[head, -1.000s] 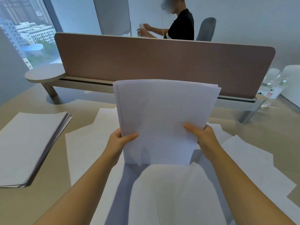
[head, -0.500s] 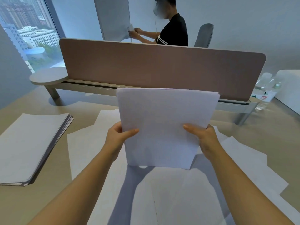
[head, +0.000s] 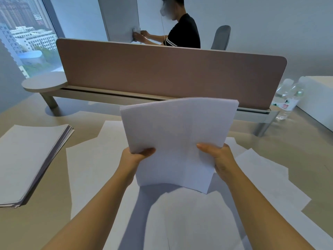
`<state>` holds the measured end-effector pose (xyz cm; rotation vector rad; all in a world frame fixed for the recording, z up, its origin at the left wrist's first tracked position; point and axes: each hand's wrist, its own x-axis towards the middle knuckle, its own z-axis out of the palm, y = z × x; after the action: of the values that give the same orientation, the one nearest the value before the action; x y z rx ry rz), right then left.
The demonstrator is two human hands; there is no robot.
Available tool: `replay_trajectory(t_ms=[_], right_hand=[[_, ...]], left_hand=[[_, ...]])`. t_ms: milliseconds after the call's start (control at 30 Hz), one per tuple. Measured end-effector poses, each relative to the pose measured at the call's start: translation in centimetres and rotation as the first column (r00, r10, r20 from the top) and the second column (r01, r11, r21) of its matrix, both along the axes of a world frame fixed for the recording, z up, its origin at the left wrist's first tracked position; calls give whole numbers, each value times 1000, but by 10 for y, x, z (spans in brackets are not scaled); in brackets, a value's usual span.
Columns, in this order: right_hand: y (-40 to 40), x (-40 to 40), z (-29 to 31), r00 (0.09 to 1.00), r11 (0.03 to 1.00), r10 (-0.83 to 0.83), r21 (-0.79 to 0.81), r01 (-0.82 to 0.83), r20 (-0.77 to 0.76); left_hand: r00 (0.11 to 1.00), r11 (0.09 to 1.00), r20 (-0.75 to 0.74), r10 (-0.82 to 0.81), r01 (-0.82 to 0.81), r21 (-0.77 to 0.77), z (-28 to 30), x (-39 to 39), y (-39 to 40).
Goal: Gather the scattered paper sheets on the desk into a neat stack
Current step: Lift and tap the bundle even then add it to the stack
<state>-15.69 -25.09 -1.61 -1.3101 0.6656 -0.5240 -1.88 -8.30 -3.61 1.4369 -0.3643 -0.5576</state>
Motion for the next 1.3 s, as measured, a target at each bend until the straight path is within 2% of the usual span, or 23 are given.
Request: replay_trajectory(t_ms=[100,200,367,600,733,900,1067,1300], right_hand=[[-7,1,6,1000,1000,15,-21,-14,19],[-7,-5,-8,998,999,36,4,-36,-49],[5,-5,-31,986,995,-79,44,86,-148],[24,26,1,986,997,-60,-49,53,-153],[61,68,21,987,991,-4,-129,-17,-158],[126,141,24,979,988,47,-135,-75,-197],[205,232,-7,959,997,57,-40,-71,-279],[298,327,-41,884,981,159,-34,-193,-440]], left_hand=[[999,999,-19,-39,38,-14,4,6,-2],[999,999,-18,-32,32,21,-5,4,1],[998,991,-50,36,-29,134,-31,-9,-2],[993,976,-24,114,-107,187,-2,11,18],[982,958,-9,190,-183,223,18,48,63],[966,927,59,250,-257,272,27,109,140],[955,846,89,284,-293,446,7,196,231],[938,720,172,301,-342,604,-28,302,335]])
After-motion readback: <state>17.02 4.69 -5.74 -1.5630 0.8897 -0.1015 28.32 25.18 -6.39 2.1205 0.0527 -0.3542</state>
